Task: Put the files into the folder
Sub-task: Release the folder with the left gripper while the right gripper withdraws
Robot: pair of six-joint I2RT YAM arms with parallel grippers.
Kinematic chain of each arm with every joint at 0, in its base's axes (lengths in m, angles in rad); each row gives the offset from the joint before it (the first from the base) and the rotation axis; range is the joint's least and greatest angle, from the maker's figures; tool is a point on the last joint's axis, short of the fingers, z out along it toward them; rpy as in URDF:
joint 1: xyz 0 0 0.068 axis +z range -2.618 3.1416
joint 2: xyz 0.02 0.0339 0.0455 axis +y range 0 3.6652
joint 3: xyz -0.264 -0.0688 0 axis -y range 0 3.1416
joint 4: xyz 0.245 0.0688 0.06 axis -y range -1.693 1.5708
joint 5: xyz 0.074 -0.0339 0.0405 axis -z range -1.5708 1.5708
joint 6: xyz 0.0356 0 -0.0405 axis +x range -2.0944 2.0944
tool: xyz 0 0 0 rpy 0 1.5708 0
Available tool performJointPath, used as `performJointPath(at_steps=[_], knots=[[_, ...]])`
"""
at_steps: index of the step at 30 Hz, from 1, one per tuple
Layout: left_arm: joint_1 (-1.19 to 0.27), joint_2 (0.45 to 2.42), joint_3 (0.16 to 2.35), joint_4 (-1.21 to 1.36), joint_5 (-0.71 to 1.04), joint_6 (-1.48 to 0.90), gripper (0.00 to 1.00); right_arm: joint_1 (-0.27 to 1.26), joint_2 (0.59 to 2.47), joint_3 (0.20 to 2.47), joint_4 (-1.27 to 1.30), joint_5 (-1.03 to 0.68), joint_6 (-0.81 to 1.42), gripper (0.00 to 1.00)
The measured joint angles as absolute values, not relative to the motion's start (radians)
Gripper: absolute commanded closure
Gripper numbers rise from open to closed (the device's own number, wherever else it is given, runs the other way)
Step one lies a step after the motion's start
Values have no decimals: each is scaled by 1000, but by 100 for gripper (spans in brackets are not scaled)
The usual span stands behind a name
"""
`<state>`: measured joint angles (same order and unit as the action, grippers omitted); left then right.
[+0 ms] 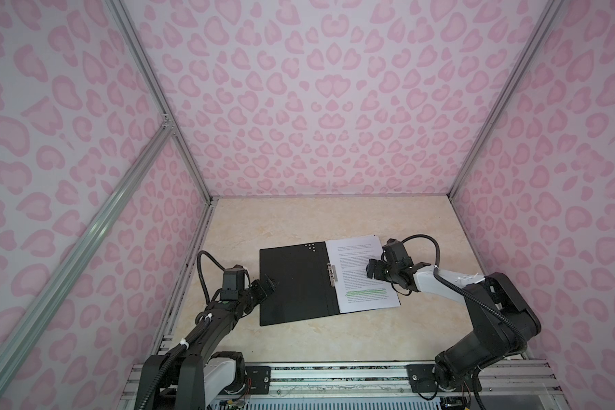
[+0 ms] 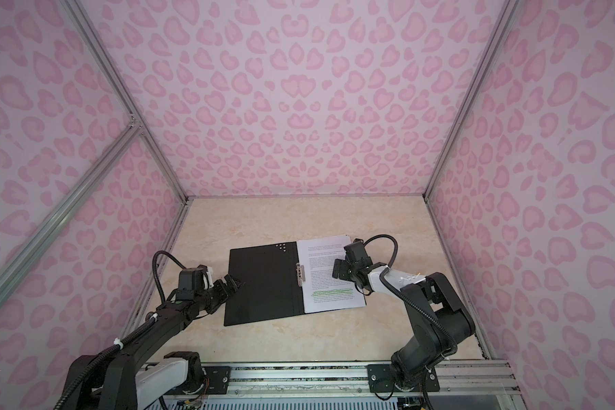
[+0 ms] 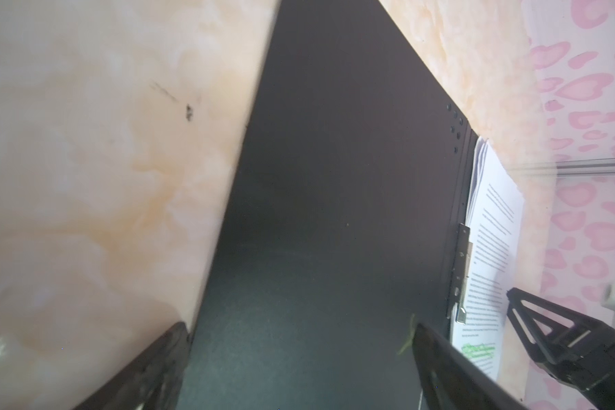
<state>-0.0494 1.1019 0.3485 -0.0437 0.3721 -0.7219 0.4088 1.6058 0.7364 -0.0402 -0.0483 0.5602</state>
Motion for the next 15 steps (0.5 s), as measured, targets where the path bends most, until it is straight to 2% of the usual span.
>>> performJointPath(at_steps=[7, 15], knots=[[-49, 994, 367, -78, 442, -772, 2, 402, 1600, 724, -31, -14, 537, 8], [-83, 939, 400, 25, 511, -840, 2, 357, 1591, 699, 3, -11, 530, 9]])
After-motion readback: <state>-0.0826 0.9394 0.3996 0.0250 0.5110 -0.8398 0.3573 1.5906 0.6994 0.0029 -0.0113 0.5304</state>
